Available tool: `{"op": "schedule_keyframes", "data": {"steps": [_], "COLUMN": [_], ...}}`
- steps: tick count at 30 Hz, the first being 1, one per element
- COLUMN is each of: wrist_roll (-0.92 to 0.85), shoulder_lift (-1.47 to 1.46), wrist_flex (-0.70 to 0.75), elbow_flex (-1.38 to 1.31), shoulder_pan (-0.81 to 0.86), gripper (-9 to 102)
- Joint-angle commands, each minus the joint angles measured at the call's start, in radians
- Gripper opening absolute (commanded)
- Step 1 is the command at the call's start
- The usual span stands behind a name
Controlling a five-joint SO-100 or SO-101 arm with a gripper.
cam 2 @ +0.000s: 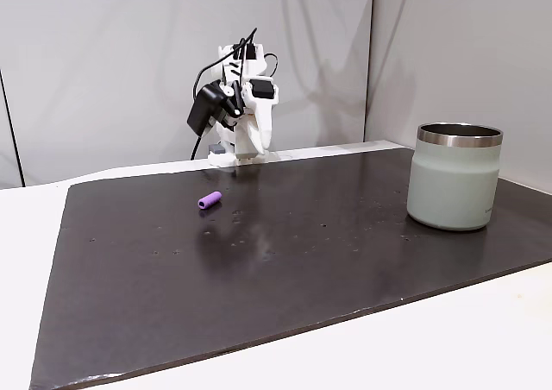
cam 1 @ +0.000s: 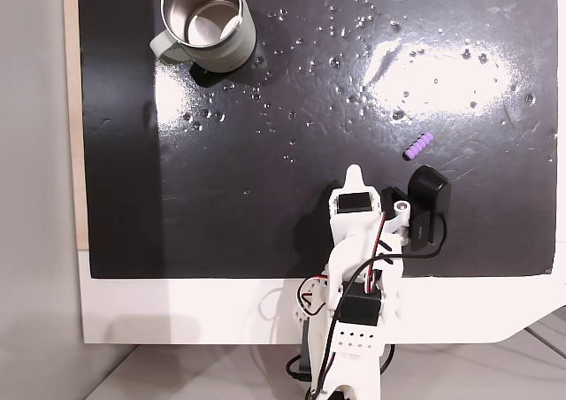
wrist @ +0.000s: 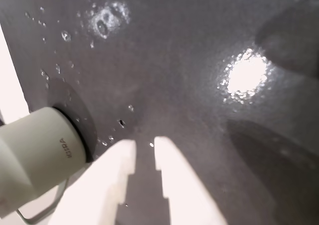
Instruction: Grasp a pengrip and put it in the cup.
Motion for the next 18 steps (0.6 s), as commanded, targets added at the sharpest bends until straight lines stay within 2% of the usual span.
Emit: {"op": "schedule_keyframes", "data": {"steps": [1,5,18], "wrist_roll": [-0.109,-0.201,-0.555], "shoulder_lift": [0.008,0.006,0.015], "wrist_flex": [0.101,0.230,0.548], "elbow_flex": [-0.153,-0.268,-0.623], "shoulder_pan": [0.037,0.084,0.440], "gripper": [0,0,0]}}
